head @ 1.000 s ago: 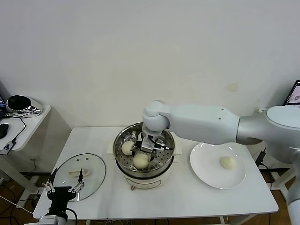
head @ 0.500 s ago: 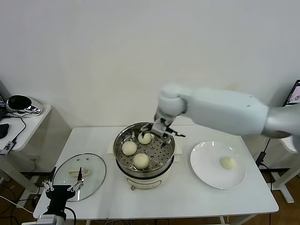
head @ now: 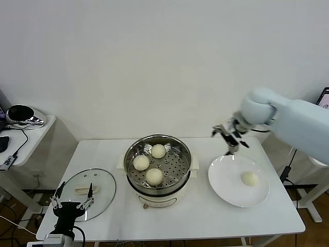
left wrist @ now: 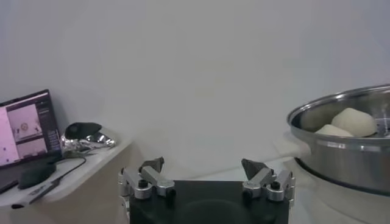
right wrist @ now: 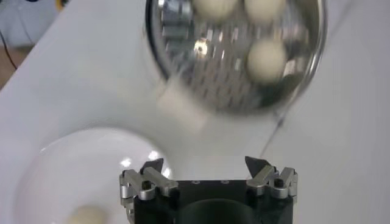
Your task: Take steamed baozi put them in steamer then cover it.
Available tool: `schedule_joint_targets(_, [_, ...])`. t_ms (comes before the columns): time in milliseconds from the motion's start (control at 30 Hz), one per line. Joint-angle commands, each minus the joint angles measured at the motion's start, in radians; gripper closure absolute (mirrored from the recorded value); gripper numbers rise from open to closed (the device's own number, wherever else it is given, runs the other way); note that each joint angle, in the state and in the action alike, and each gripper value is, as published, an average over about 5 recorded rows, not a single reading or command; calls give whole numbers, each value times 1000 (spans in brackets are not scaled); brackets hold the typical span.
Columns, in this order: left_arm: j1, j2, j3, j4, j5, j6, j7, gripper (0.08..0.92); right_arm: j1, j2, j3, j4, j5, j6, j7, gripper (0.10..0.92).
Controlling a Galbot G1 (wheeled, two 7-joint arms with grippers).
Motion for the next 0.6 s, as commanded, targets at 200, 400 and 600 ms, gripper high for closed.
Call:
schedule_joint_targets(200, [7, 1, -1, -4, 5, 2, 1, 177, -589, -168, 501, -128, -200, 8, -10, 203])
schedule_joint_targets(400, [19, -1, -4, -7, 8, 1, 0, 177, -685, -90, 599, -260, -279, 28, 17, 203])
schedule_joint_targets(600, [29, -3, -14, -10, 8, 0, 0, 177, -703, -2, 617, -345, -310, 44, 28, 203])
